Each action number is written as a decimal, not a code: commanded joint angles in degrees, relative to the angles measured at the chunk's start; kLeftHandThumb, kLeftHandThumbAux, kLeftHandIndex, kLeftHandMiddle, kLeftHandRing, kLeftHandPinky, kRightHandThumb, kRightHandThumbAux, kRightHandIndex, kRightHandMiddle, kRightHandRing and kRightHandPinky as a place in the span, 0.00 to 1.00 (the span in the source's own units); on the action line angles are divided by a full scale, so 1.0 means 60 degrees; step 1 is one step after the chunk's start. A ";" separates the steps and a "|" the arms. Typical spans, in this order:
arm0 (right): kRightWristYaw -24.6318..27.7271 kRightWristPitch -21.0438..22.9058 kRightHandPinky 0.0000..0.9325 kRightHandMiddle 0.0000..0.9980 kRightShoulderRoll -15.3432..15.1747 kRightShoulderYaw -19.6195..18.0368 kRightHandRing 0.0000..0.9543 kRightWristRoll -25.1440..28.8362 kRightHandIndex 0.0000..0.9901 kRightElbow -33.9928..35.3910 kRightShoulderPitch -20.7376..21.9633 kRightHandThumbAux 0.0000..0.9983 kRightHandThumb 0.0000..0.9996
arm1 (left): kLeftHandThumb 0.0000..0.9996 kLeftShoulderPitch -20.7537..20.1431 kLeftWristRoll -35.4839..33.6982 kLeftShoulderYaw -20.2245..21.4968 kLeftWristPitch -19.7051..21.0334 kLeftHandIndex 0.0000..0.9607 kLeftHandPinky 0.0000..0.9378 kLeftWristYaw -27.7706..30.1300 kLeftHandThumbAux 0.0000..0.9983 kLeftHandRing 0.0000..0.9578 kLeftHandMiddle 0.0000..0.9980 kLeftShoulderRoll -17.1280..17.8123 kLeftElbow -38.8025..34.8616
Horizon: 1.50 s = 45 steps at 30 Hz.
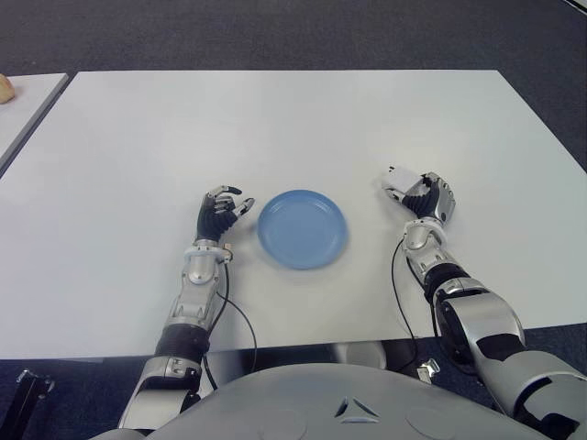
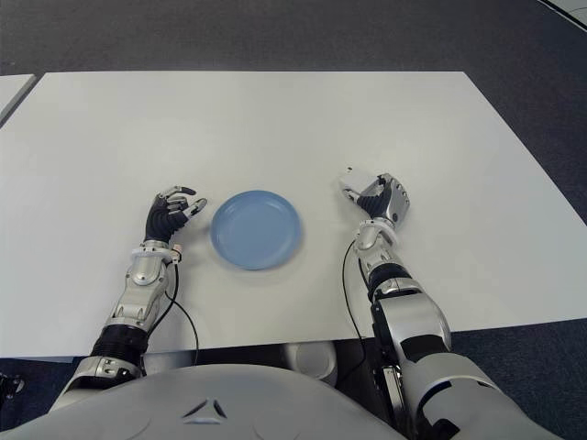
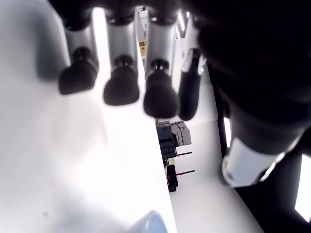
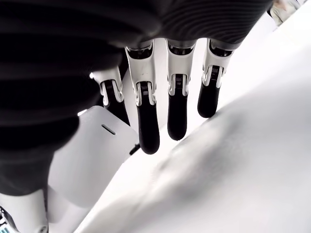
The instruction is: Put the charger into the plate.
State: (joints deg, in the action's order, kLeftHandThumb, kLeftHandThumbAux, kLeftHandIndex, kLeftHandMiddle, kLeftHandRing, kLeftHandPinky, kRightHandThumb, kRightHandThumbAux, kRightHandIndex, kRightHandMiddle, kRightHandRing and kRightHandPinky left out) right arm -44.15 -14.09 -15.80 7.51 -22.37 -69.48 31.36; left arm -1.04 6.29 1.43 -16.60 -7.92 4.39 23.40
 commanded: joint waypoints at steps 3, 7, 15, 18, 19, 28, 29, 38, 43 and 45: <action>0.0128 -0.0505 0.93 0.88 0.0211 -0.0045 0.92 0.0151 0.44 0.0350 -0.0242 0.73 0.70 | 0.70 0.0122 -0.0013 0.0031 0.0200 0.45 0.87 -0.0021 0.72 0.85 0.81 -0.0065 -0.0065; 0.0153 -0.0819 0.92 0.87 0.0214 -0.0046 0.91 0.0162 0.44 0.0728 -0.0354 0.73 0.70 | 0.70 0.0127 -0.0030 0.0039 0.0241 0.45 0.87 -0.0008 0.72 0.85 0.81 -0.0076 -0.0092; 0.0307 -0.1143 0.91 0.86 0.0328 0.0021 0.90 0.0076 0.44 0.1782 -0.0726 0.73 0.70 | 0.70 0.0142 -0.0009 0.0034 0.0335 0.45 0.86 0.0000 0.72 0.85 0.81 -0.0063 -0.0151; 0.0381 -0.1197 0.92 0.86 0.0365 0.0047 0.89 0.0036 0.44 0.2087 -0.0845 0.73 0.70 | 0.70 0.0128 0.0003 0.0032 0.0363 0.45 0.87 -0.0007 0.72 0.85 0.81 -0.0057 -0.0137; 0.0414 -0.1226 0.92 0.86 0.0398 0.0074 0.90 0.0010 0.44 0.2251 -0.0902 0.73 0.70 | 0.70 0.0125 0.0002 0.0034 0.0381 0.45 0.87 -0.0005 0.72 0.85 0.81 -0.0056 -0.0136; 0.0828 -0.1058 0.93 0.86 0.0628 0.0209 0.90 -0.0156 0.44 0.3670 -0.1440 0.73 0.70 | 0.70 0.0121 0.0016 0.0052 0.0481 0.45 0.87 -0.0081 0.72 0.86 0.82 -0.0089 -0.0164; 0.0876 -0.1045 0.93 0.86 0.0635 0.0213 0.91 -0.0173 0.44 0.3765 -0.1479 0.73 0.70 | 0.70 0.0117 0.0017 0.0053 0.0482 0.45 0.87 -0.0087 0.72 0.86 0.81 -0.0091 -0.0159; 0.1223 -0.1025 0.93 0.87 0.0906 0.0441 0.91 -0.0456 0.44 0.4909 -0.1945 0.73 0.70 | 0.71 0.0084 0.0044 0.0063 0.0459 0.45 0.88 -0.0100 0.72 0.85 0.81 -0.0080 -0.0113; 0.1434 -0.0958 0.93 0.87 0.1087 0.0570 0.91 -0.0579 0.44 0.5493 -0.2233 0.73 0.70 | 0.71 0.0070 0.0045 0.0072 0.0488 0.45 0.88 -0.0105 0.72 0.86 0.81 -0.0076 -0.0099; 0.1607 -0.0840 0.93 0.87 0.1321 0.0715 0.91 -0.0642 0.44 0.6095 -0.2529 0.73 0.70 | 0.71 0.0070 0.0060 0.0066 0.0502 0.45 0.88 -0.0116 0.72 0.86 0.82 -0.0075 -0.0096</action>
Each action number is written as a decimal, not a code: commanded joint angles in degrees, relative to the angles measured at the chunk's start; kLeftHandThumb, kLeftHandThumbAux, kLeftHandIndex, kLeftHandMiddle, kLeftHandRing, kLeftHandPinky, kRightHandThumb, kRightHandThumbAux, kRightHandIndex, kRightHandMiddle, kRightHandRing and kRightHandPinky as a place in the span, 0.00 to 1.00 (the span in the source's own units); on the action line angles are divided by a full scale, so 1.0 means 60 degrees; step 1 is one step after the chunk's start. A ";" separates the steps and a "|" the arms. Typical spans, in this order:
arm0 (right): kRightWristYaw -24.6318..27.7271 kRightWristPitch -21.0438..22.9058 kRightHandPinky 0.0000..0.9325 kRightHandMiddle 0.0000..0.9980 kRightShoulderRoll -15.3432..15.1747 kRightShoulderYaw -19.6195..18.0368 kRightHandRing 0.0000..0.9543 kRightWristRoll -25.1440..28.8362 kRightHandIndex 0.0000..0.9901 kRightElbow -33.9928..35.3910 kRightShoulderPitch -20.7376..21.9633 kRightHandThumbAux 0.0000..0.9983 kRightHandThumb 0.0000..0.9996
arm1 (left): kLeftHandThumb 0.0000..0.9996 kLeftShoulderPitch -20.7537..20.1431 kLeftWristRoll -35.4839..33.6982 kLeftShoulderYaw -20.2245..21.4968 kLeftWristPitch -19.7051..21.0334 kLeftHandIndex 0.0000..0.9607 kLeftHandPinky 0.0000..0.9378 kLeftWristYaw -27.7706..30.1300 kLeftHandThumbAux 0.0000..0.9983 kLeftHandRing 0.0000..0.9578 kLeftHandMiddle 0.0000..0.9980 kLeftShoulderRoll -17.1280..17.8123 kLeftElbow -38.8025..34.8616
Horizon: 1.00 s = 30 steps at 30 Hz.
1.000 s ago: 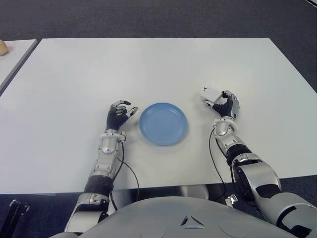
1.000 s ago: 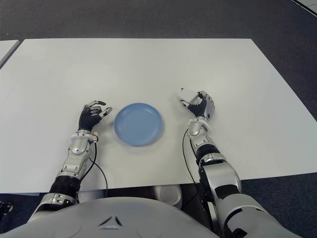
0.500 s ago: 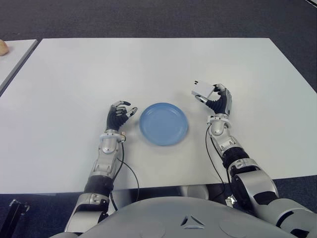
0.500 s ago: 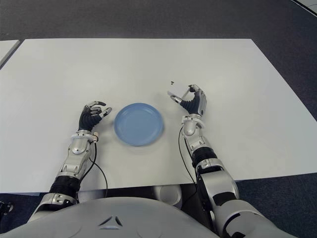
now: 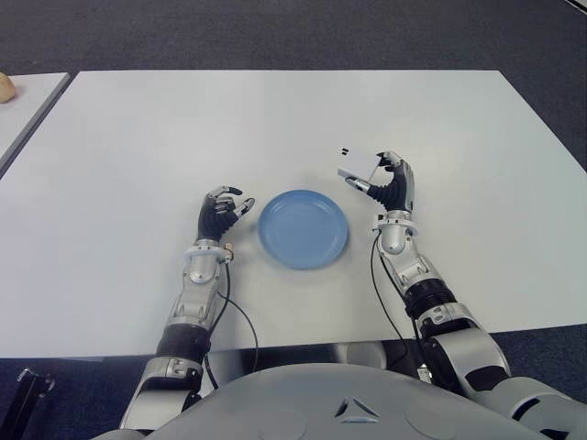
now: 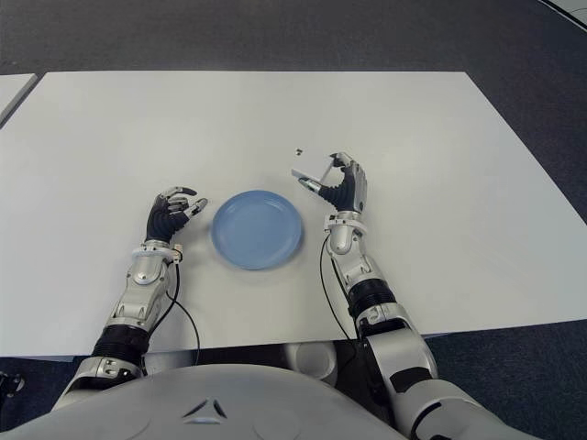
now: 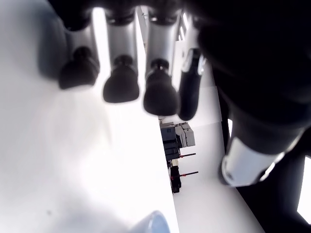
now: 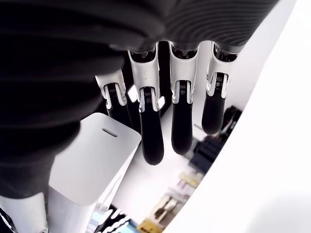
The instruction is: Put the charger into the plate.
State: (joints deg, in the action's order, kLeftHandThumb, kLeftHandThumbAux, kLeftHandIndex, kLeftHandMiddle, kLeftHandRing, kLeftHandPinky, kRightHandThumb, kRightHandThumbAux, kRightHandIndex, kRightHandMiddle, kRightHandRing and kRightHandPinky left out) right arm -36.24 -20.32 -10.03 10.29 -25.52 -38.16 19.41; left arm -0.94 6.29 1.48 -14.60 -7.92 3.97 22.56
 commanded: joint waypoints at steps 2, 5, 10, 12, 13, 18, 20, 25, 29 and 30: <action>0.0549 0.0341 0.93 0.87 0.0585 0.0367 0.91 -0.0078 0.44 0.1466 -0.0803 0.73 0.70 | 0.71 0.0050 0.0067 0.0058 0.0166 0.45 0.88 -0.0117 0.72 0.86 0.82 0.0003 0.0066; 0.1183 0.0414 0.92 0.87 0.0757 0.0442 0.91 0.0226 0.44 0.2088 -0.1084 0.73 0.70 | 0.70 0.0045 0.0070 0.0064 0.0165 0.45 0.88 -0.0117 0.72 0.86 0.82 0.0004 0.0104; 0.2144 0.0341 0.92 0.88 0.0750 0.0473 0.91 0.0514 0.44 0.2492 -0.1308 0.73 0.70 | 0.70 0.0033 0.0052 0.0078 0.0141 0.45 0.88 -0.0113 0.72 0.86 0.82 -0.0004 0.0147; 0.2568 0.0213 0.93 0.88 0.0704 0.0598 0.92 0.0520 0.44 0.2507 -0.1379 0.73 0.70 | 0.70 0.0026 0.0051 0.0087 0.0092 0.45 0.87 -0.0132 0.72 0.86 0.82 -0.0006 0.0174; 0.2761 0.0178 0.93 0.88 0.0687 0.0668 0.92 0.0521 0.44 0.2481 -0.1410 0.73 0.70 | 0.70 0.0023 0.0057 0.0091 0.0068 0.45 0.87 -0.0144 0.72 0.86 0.82 -0.0006 0.0184; 0.3511 0.0091 0.93 0.88 0.0637 0.0892 0.92 0.0549 0.44 0.2182 -0.1476 0.73 0.70 | 0.70 0.0021 0.0082 0.0096 0.0018 0.45 0.86 -0.0172 0.72 0.85 0.81 -0.0007 0.0193; 0.3799 0.0048 0.92 0.88 0.0597 0.0977 0.91 0.0552 0.44 0.2044 -0.1477 0.73 0.70 | 0.70 0.0023 0.0086 0.0090 0.0012 0.45 0.87 -0.0185 0.72 0.85 0.81 -0.0004 0.0192; 0.4296 -0.0008 0.92 0.88 0.0383 0.1310 0.91 0.0227 0.44 0.1670 -0.1383 0.73 0.70 | 0.71 0.0023 0.0125 0.0078 0.0026 0.45 0.88 -0.0216 0.72 0.86 0.82 0.0014 0.0193; 0.4651 0.0299 0.91 0.87 0.0067 0.1724 0.90 -0.0392 0.44 0.1722 -0.1297 0.73 0.70 | 0.71 0.0032 0.0141 0.0080 -0.0021 0.45 0.87 -0.0208 0.72 0.86 0.82 0.0020 0.0194; 0.4699 0.0337 0.91 0.87 0.0035 0.1778 0.90 -0.0479 0.44 0.1732 -0.1293 0.73 0.70 | 0.71 0.0033 0.0141 0.0081 -0.0033 0.45 0.87 -0.0206 0.72 0.86 0.82 0.0021 0.0195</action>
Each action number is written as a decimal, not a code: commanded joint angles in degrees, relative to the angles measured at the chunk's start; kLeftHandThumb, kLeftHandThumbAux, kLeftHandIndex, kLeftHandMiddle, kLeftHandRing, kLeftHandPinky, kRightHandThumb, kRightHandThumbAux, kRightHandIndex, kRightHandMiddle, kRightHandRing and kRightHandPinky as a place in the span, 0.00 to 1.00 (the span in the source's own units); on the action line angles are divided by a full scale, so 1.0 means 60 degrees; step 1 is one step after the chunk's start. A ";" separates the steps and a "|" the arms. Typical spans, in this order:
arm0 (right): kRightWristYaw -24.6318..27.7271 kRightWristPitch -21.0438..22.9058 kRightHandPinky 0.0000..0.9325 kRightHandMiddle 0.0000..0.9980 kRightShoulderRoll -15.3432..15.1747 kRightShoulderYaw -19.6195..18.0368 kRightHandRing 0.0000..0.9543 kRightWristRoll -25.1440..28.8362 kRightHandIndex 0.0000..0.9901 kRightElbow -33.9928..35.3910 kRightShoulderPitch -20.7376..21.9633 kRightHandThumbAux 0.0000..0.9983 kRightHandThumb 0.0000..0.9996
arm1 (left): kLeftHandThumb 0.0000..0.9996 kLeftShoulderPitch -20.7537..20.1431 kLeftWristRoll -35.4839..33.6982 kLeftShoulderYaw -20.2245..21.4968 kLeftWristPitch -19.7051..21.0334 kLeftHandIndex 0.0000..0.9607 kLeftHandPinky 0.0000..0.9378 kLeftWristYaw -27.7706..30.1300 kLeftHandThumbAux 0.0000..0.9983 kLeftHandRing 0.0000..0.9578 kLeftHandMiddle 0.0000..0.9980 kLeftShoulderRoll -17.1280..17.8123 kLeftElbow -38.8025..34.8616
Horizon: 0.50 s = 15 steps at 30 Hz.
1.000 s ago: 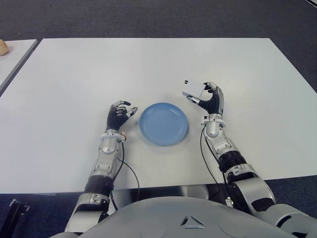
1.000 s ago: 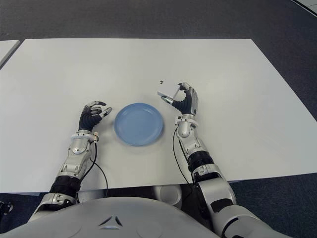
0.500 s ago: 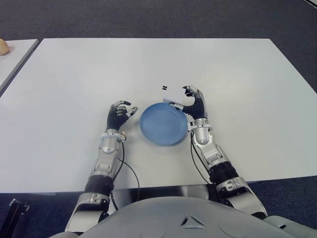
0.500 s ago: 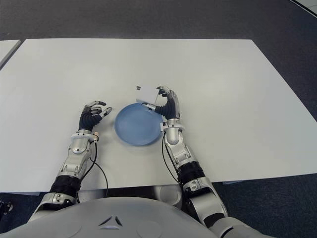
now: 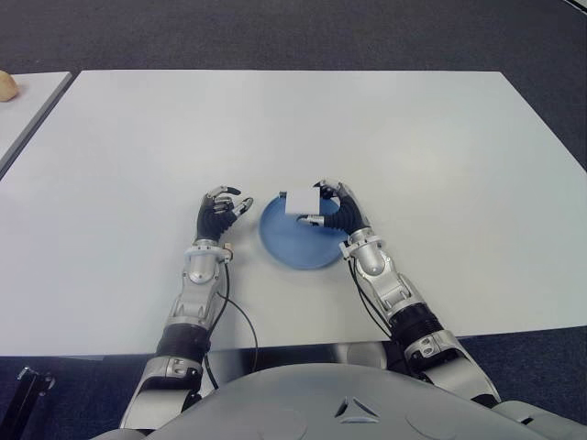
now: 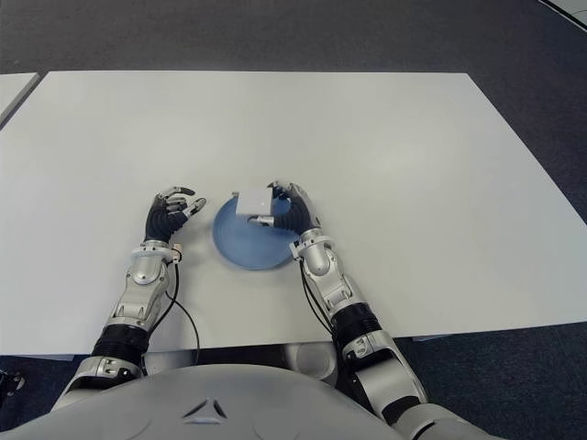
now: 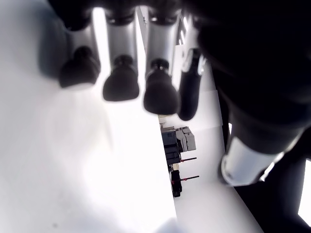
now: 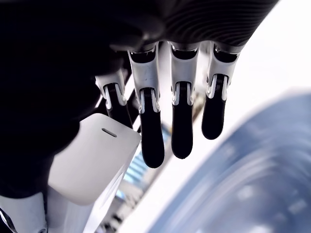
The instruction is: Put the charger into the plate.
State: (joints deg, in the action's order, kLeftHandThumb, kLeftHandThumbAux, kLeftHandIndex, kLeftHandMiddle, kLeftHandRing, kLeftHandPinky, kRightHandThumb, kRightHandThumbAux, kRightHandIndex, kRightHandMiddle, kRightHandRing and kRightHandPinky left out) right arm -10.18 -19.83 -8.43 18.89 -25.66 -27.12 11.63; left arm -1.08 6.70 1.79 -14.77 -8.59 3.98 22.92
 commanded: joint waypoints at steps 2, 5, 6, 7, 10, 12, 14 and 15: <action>0.0457 0.0320 0.91 0.87 -0.0277 0.0420 0.89 -0.0588 0.44 -0.0081 0.0008 0.73 0.70 | 0.71 0.0059 0.0069 0.0032 -0.0024 0.45 0.86 -0.0089 0.72 0.85 0.81 0.0023 0.0137; 0.0662 0.0409 0.91 0.87 -0.0392 0.0585 0.89 -0.0815 0.44 -0.0015 0.0020 0.73 0.70 | 0.70 0.0068 0.0052 0.0036 -0.0021 0.45 0.86 -0.0061 0.72 0.85 0.81 0.0027 0.0113; 0.0737 0.0446 0.91 0.87 -0.0427 0.0634 0.89 -0.0873 0.44 0.0014 0.0023 0.73 0.70 | 0.70 0.0071 0.0053 0.0037 -0.0014 0.45 0.86 -0.0060 0.72 0.85 0.81 0.0029 0.0101; 0.0821 0.0491 0.91 0.87 -0.0460 0.0678 0.89 -0.0922 0.44 0.0054 0.0022 0.73 0.70 | 0.70 0.0076 0.0061 0.0035 -0.0005 0.45 0.86 -0.0064 0.72 0.85 0.81 0.0031 0.0087; 0.1030 0.0624 0.91 0.87 -0.0543 0.0777 0.89 -0.1048 0.44 0.0183 0.0011 0.73 0.70 | 0.70 0.0082 0.0082 0.0029 0.0010 0.45 0.86 -0.0077 0.72 0.84 0.81 0.0038 0.0069; 0.1210 0.0743 0.91 0.87 -0.0653 0.0880 0.89 -0.1197 0.44 0.0328 0.0006 0.73 0.70 | 0.70 0.0079 0.0095 0.0026 0.0035 0.45 0.86 -0.0087 0.72 0.84 0.81 0.0039 0.0060; 0.1380 0.0863 0.91 0.86 -0.0787 0.0996 0.89 -0.1397 0.44 0.0488 0.0012 0.73 0.70 | 0.70 0.0072 0.0098 0.0028 0.0055 0.45 0.86 -0.0091 0.72 0.84 0.81 0.0038 0.0062; 0.1461 0.0931 0.91 0.86 -0.0873 0.1068 0.89 -0.1529 0.44 0.0581 0.0019 0.73 0.70 | 0.70 0.0070 0.0100 0.0029 0.0055 0.45 0.86 -0.0093 0.72 0.84 0.81 0.0037 0.0064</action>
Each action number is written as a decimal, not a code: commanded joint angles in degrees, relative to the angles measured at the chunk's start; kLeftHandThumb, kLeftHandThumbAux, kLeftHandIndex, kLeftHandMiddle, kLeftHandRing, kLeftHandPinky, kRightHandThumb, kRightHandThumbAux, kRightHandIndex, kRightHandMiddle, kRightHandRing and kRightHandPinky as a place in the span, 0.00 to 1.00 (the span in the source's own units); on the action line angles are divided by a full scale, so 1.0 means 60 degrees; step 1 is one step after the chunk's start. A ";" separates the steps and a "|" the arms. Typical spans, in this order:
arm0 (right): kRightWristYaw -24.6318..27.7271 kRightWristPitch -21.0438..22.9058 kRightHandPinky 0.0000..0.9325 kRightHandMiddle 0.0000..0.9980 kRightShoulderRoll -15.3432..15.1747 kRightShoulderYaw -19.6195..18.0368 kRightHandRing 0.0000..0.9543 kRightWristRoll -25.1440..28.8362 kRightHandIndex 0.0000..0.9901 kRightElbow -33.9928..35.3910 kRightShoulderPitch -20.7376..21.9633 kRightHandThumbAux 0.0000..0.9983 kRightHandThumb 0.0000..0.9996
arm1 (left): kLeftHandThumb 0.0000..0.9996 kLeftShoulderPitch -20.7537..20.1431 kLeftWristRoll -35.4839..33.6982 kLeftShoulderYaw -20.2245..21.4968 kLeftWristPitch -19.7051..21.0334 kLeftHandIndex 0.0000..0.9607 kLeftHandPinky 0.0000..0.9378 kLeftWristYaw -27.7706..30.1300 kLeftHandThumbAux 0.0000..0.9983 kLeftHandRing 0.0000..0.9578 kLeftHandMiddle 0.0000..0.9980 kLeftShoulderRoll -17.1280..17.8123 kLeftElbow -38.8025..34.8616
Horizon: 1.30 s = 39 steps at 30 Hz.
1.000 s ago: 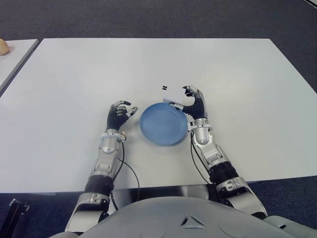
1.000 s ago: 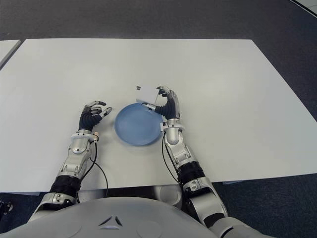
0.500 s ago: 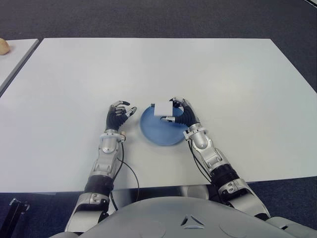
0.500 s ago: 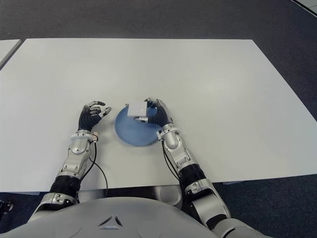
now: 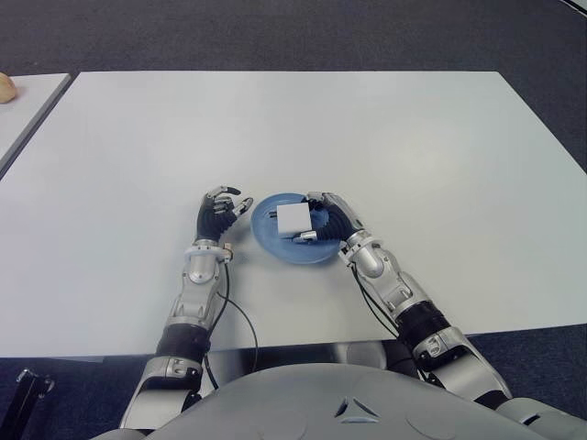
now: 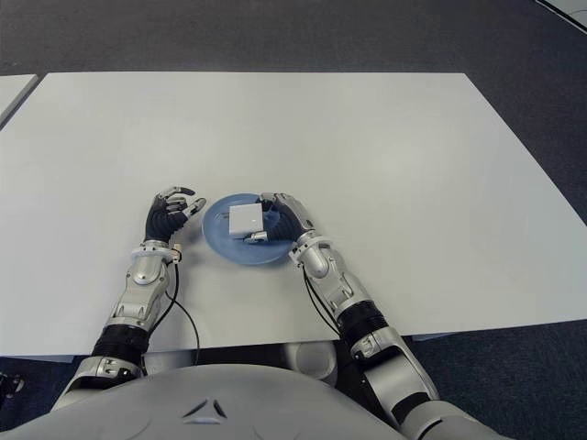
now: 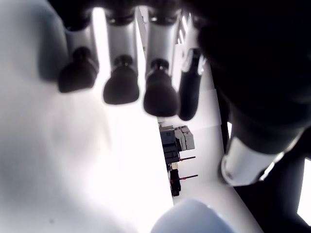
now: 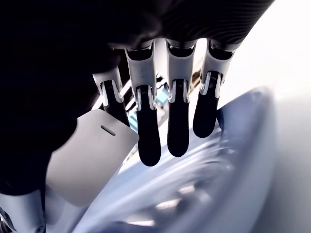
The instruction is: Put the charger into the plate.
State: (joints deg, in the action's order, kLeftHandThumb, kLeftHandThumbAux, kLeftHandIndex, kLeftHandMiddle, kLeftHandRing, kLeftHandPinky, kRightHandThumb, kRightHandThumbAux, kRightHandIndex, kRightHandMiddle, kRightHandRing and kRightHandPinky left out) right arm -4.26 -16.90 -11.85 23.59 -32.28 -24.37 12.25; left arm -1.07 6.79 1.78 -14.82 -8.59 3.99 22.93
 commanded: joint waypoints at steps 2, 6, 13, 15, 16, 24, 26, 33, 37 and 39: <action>0.0574 0.0548 0.91 0.86 -0.0400 0.0375 0.89 -0.0606 0.44 0.0242 -0.0071 0.73 0.70 | 0.70 0.0052 0.0083 0.0036 0.0055 0.45 0.85 -0.0092 0.72 0.84 0.81 0.0042 0.0085; 0.0639 0.0694 0.89 0.85 -0.0535 0.0478 0.88 -0.0845 0.44 0.0474 -0.0106 0.73 0.70 | 0.70 0.0040 0.0055 0.0049 0.0030 0.45 0.85 -0.0075 0.72 0.84 0.81 0.0042 0.0116; 0.0687 0.0936 0.78 0.76 -0.0758 0.0580 0.80 -0.1202 0.43 0.1056 -0.0261 0.73 0.69 | 0.70 0.0041 0.0020 0.0064 -0.0020 0.45 0.85 -0.0065 0.72 0.84 0.80 0.0033 0.0131; 0.0765 0.1028 0.74 0.72 -0.0793 0.0574 0.75 -0.1259 0.43 0.1249 -0.0315 0.73 0.69 | 0.70 0.0041 0.0022 0.0065 -0.0029 0.45 0.85 -0.0065 0.72 0.84 0.80 0.0035 0.0136; 0.0822 0.1085 0.71 0.70 -0.0818 0.0566 0.73 -0.1282 0.43 0.1386 -0.0354 0.73 0.69 | 0.70 0.0041 0.0022 0.0065 -0.0025 0.45 0.86 -0.0064 0.72 0.84 0.81 0.0036 0.0135; 0.1153 0.1422 0.53 0.48 -0.0925 0.0544 0.53 -0.1330 0.42 0.2053 -0.0532 0.73 0.69 | 0.70 0.0046 0.0014 0.0073 0.0056 0.45 0.85 -0.0072 0.72 0.84 0.81 0.0024 0.0097; 0.1201 0.1451 0.49 0.43 -0.0935 0.0538 0.48 -0.1331 0.42 0.2131 -0.0551 0.73 0.69 | 0.70 0.0048 0.0001 0.0075 0.0047 0.45 0.85 -0.0058 0.72 0.84 0.81 0.0023 0.0091; 0.1300 0.1363 0.40 0.34 -0.0983 0.0458 0.38 -0.1242 0.41 0.2421 -0.0660 0.74 0.68 | 0.70 0.0050 0.0020 0.0068 -0.0037 0.45 0.86 -0.0058 0.72 0.84 0.81 0.0043 0.0114; 0.1259 0.1270 0.28 0.22 -0.1043 0.0455 0.26 -0.1295 0.19 0.2501 -0.0701 0.74 0.42 | 0.71 0.0054 0.0048 0.0058 0.0022 0.45 0.87 -0.0064 0.72 0.85 0.81 0.0055 0.0087; 0.1198 0.1210 0.25 0.17 -0.1073 0.0461 0.21 -0.1331 0.12 0.2518 -0.0712 0.73 0.35 | 0.71 0.0059 0.0062 0.0053 0.0072 0.45 0.88 -0.0073 0.72 0.85 0.81 0.0055 0.0063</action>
State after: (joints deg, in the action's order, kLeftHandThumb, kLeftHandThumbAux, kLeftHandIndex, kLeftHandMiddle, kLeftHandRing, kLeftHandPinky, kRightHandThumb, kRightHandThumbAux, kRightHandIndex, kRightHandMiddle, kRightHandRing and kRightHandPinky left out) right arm 3.03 -9.39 -17.68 26.37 -40.12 -9.58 8.86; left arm -1.08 6.77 1.86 -14.97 -8.59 4.07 22.96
